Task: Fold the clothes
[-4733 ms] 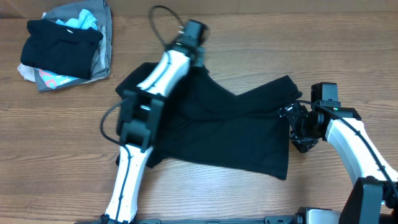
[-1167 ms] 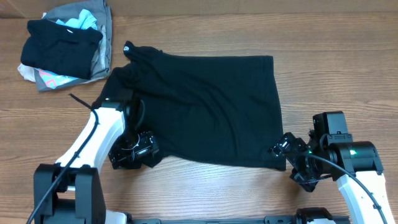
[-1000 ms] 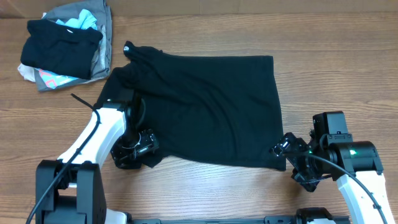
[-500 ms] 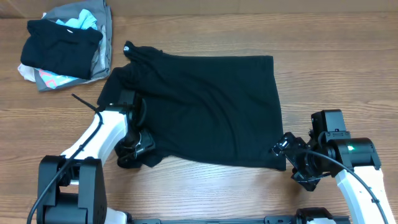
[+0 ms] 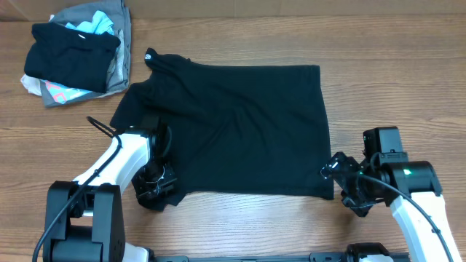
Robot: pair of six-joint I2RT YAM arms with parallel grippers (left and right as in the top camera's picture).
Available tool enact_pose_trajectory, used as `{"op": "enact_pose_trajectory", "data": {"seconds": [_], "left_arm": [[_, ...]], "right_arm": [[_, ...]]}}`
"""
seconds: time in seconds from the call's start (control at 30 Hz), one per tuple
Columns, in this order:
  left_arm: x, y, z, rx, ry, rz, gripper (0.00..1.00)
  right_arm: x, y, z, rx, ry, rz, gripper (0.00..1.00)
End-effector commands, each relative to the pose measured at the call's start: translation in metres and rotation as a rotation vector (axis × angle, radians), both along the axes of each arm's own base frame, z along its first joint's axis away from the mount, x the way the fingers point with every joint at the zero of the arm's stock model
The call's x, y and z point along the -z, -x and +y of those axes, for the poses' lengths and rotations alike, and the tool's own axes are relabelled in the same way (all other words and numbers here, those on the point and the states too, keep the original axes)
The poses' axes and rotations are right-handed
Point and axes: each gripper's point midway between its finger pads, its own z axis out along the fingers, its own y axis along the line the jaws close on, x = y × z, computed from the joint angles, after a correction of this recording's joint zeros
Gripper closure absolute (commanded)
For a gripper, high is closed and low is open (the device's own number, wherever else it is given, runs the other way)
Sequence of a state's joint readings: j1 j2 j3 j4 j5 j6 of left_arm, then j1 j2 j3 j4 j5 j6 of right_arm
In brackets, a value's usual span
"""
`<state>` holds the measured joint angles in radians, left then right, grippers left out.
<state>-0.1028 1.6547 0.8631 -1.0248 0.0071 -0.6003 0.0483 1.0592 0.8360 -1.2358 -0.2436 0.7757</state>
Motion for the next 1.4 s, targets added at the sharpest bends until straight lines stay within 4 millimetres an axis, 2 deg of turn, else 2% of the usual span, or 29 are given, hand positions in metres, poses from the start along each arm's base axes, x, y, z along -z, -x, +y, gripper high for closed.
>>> {"op": "enact_pose_trajectory", "data": {"seconds": [0.0, 0.17, 0.33, 0.47, 0.63, 0.9, 1.03, 1.37], "left_arm": [[0.000, 0.012, 0.004, 0.001, -0.018, 0.045, 0.78], [-0.003, 0.023, 0.006, 0.003, -0.025, 0.093, 0.82], [-0.005, 0.028, 0.007, 0.020, -0.023, 0.118, 0.96], [-0.008, 0.034, 0.007, 0.028, -0.023, 0.144, 0.96], [-0.011, 0.042, 0.008, 0.028, -0.026, 0.179, 0.96], [-0.012, 0.044, 0.007, 0.027, -0.022, 0.188, 0.96], [-0.012, 0.044, 0.006, 0.024, -0.015, 0.189, 0.96], [-0.011, 0.043, 0.006, 0.024, -0.015, 0.182, 0.96]], "right_arm": [[0.019, 0.003, -0.003, 0.011, 0.019, 0.066, 0.09], [0.038, 0.000, -0.002, 0.011, 0.024, 0.152, 0.09], [0.057, -0.002, -0.002, 0.011, 0.029, 0.224, 0.11], [0.068, -0.002, -0.002, 0.011, 0.030, 0.251, 0.23], [0.082, 0.004, -0.002, 0.032, 0.026, 0.275, 0.23], [0.101, 0.010, 0.004, 0.031, -0.012, 0.258, 0.23], [0.104, 0.010, 0.004, 0.038, -0.013, 0.254, 0.30], [0.112, 0.012, 0.001, 0.061, 0.003, 0.259, 0.32]]}}
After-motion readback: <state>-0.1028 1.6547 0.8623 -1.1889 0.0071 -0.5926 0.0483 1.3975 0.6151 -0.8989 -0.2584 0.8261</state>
